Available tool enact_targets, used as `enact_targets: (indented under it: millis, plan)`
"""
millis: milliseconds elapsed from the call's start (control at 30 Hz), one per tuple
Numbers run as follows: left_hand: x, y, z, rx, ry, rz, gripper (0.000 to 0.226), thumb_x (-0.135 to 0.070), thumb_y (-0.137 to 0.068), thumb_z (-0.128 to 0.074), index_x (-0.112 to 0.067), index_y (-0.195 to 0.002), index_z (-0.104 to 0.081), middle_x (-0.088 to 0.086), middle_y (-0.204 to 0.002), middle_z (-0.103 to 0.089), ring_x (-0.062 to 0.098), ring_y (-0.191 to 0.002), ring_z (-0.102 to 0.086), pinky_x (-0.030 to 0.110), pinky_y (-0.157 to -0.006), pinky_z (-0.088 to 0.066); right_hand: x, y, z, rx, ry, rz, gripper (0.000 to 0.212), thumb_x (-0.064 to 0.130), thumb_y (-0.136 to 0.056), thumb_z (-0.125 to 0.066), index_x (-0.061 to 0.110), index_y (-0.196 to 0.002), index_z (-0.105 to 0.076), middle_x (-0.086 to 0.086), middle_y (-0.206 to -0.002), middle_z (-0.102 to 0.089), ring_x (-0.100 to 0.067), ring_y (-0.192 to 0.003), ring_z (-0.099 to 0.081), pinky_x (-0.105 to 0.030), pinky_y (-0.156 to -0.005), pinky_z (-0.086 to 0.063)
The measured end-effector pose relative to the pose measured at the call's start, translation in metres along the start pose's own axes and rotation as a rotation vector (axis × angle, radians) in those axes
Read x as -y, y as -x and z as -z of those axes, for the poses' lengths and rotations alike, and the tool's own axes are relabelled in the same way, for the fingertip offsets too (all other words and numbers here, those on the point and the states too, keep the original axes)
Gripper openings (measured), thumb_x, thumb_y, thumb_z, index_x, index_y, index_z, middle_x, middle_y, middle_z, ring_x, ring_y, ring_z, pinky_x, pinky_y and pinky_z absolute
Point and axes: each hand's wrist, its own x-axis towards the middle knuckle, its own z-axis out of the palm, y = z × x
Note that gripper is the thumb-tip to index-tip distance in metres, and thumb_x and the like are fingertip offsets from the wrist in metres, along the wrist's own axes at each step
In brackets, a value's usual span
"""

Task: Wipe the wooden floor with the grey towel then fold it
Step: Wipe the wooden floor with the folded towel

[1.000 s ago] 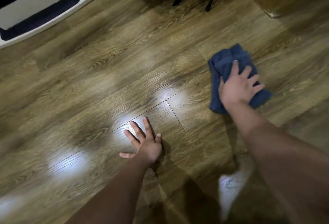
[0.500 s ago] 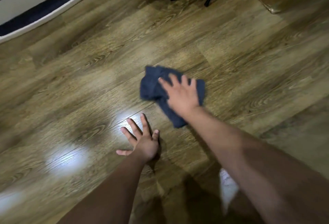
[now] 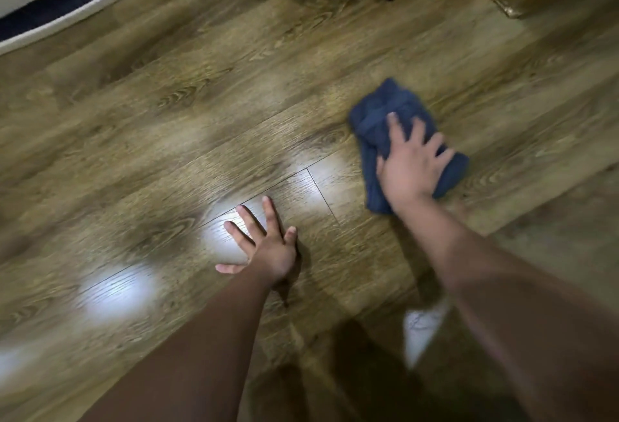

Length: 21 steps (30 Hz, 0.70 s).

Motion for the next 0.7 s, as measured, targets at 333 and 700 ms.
enact_targets:
  millis: [333,700]
  plan:
    - [0.02,-0.032,-0.016,-0.067,-0.066,-0.048,0.068,-0.058,-0.098,-0.024,-0.052,-0.15,0.019,-0.004,-0.155,0.045,0.035,-0.143,0.039,0.078,-0.099,0.018,0.048,0.139,-0.016,0.064,-0.026,0.38,0.071,0.041,-0.084,-0.068,0.042,-0.148,-0.039,-0.004,-0.152,-0.044,-0.038,-0.113,-0.049,-0.051,-0.092,-0.034]
    - [0.016,-0.036,-0.021,-0.117,0.05,-0.022,0.067,-0.063,-0.094,-0.025,-0.061,-0.144,0.019,-0.004,-0.161,0.035,0.036,-0.145,0.036,0.071,-0.113,0.009,-0.183,0.058,0.006,0.142,-0.058,-0.353,0.071,0.049,-0.094,-0.057,0.043,-0.154,-0.02,-0.012,-0.153,-0.032,-0.048,-0.129,-0.036,-0.064,-0.106,-0.031]
